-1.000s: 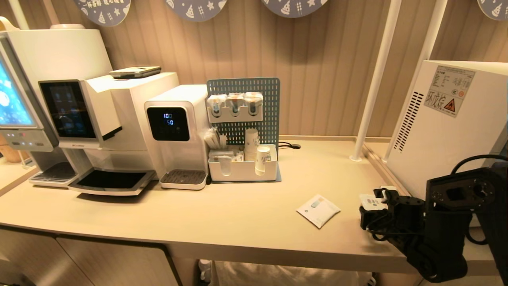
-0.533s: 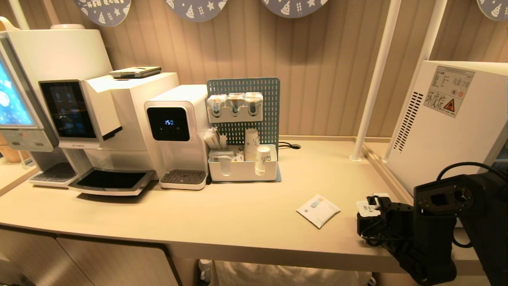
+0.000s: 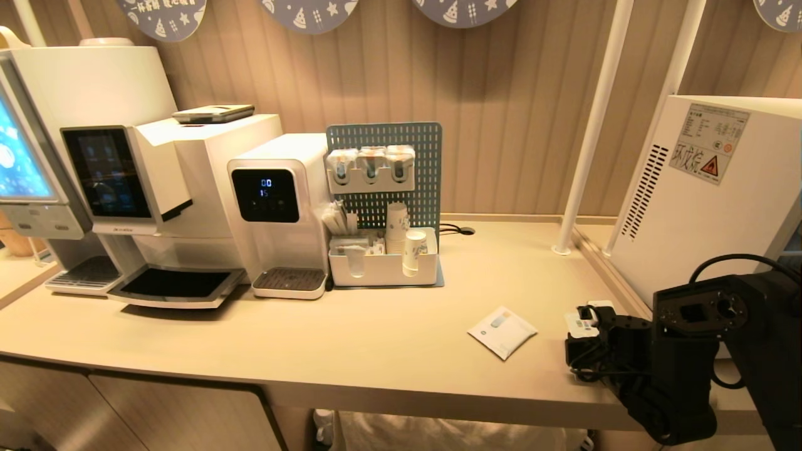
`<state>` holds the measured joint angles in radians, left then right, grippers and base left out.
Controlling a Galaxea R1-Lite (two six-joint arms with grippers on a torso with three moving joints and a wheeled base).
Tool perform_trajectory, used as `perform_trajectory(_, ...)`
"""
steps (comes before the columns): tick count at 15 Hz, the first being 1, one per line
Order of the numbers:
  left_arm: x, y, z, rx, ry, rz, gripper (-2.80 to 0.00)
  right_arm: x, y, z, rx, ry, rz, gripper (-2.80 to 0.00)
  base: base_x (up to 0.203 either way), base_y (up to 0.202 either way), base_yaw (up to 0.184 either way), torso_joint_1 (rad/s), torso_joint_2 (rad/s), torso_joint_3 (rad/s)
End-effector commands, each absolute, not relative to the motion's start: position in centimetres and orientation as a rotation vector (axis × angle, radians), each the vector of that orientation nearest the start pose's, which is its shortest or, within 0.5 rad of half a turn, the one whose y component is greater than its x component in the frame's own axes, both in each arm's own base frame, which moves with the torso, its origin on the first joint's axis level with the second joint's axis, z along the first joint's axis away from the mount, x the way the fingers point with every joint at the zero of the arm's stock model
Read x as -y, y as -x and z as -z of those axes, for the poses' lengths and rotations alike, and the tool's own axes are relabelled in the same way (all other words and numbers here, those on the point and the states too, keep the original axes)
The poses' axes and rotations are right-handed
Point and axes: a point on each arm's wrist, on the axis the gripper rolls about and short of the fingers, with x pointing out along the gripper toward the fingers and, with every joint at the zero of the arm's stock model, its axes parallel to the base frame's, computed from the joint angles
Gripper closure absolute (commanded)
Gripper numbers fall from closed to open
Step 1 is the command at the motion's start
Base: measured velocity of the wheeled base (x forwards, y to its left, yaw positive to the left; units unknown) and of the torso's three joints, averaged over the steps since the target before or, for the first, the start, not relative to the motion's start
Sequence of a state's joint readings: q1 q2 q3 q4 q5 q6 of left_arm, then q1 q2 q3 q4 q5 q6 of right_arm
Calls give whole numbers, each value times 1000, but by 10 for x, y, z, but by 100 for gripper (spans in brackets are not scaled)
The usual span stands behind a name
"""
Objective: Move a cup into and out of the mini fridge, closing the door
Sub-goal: Place the yoghurt on the table
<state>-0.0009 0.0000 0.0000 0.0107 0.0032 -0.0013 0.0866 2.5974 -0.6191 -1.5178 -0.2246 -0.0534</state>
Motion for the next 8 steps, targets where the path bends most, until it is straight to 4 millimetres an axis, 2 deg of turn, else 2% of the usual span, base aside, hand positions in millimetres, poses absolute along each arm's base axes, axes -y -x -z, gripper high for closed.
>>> perform_trajectory(1,0,23,-74,-12,2,-2,0,-25,-348,76,-438,125,132,0,0,0,0,0,0,0)
perform_trajectory(8,0,23,-74,-12,2,-2,0,-25,-347,78,-447,142,146,0,0,0,0,0,0,0)
